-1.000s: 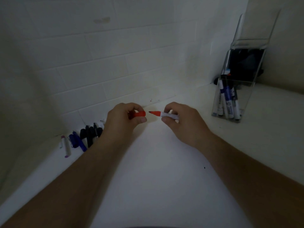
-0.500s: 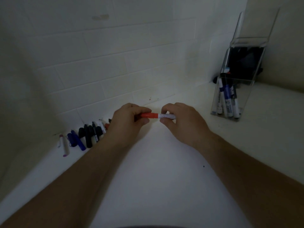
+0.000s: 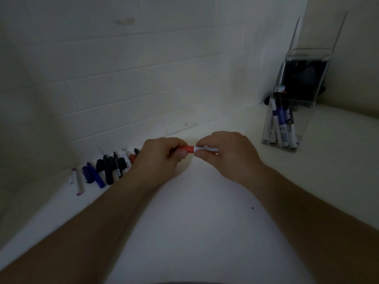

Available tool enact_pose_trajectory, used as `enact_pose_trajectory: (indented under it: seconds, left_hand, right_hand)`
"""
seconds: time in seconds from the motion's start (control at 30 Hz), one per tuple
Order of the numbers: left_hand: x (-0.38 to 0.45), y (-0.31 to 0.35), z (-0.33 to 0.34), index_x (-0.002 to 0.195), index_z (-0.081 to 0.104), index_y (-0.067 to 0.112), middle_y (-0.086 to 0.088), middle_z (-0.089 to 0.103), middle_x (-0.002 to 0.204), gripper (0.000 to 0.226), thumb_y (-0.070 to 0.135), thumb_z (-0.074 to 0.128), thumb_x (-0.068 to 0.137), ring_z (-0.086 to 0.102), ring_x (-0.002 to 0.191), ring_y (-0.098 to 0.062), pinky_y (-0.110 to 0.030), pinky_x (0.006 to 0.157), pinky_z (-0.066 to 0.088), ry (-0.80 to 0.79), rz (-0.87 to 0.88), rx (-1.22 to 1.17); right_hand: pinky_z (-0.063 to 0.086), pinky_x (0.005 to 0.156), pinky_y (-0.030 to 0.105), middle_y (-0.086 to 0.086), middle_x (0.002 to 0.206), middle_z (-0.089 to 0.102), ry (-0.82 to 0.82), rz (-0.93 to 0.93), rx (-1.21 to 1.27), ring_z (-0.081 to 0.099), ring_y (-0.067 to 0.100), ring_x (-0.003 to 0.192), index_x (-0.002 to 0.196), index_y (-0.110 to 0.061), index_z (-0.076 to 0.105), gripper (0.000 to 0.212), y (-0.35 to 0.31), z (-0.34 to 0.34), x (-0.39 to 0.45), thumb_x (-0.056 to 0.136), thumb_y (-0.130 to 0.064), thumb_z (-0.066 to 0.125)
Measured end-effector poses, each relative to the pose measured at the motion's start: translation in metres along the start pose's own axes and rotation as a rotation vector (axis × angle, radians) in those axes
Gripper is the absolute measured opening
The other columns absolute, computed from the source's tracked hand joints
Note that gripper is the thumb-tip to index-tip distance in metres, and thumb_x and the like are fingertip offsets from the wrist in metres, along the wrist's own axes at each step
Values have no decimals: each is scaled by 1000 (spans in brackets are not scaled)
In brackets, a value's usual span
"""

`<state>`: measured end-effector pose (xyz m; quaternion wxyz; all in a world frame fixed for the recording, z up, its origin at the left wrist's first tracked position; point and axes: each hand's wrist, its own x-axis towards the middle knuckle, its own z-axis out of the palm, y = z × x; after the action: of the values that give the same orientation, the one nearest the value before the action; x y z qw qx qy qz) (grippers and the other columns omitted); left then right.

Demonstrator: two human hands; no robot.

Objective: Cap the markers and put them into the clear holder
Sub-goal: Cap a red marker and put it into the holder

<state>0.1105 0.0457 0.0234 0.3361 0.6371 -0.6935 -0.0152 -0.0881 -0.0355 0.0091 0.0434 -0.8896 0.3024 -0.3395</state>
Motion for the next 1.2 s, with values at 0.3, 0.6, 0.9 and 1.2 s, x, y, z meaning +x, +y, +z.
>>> enact_pose_trajectory:
  seconds: [0.3, 0.6, 0.9, 1.2]
  left_hand:
    - [0, 9, 5, 101, 74, 32, 18, 71, 82, 12, 27, 68, 92, 66, 82, -2, -25, 79, 53, 50, -13, -81]
    - [-3, 16, 16, 129, 42, 32, 18, 72, 96, 42, 15, 61, 96, 66, 87, 3, -8, 75, 47, 86, 18, -318]
    - [-8, 13, 29, 132, 48, 33, 17, 60, 104, 49, 17, 66, 89, 55, 93, 1, -21, 84, 45, -48, 243, -144]
    - [-21, 22, 45, 123, 62, 31, 10, 63, 109, 35, 13, 57, 93, 58, 98, -9, -26, 84, 49, -60, 563, 19]
  right_hand:
    - [46, 73, 35, -12, 89, 66, -10, 48, -19, 59, 12, 84, 112, -38, 59, 22, -4, 3, -2, 99, -51, 48]
    - [51, 74, 32, -2, 94, 67, -21, 172, 37, 62, 15, 82, 139, -32, 44, 35, -7, -8, 4, 104, -36, 43]
    - [48, 67, 12, -20, 87, 57, 443, 281, 77, 63, -5, 72, 112, -27, 49, 15, -4, -126, 24, 101, -23, 58]
    - [60, 65, 46, 8, 95, 66, 420, 301, -323, 68, 30, 74, 131, -30, 35, 36, 55, -165, -2, 102, -18, 53]
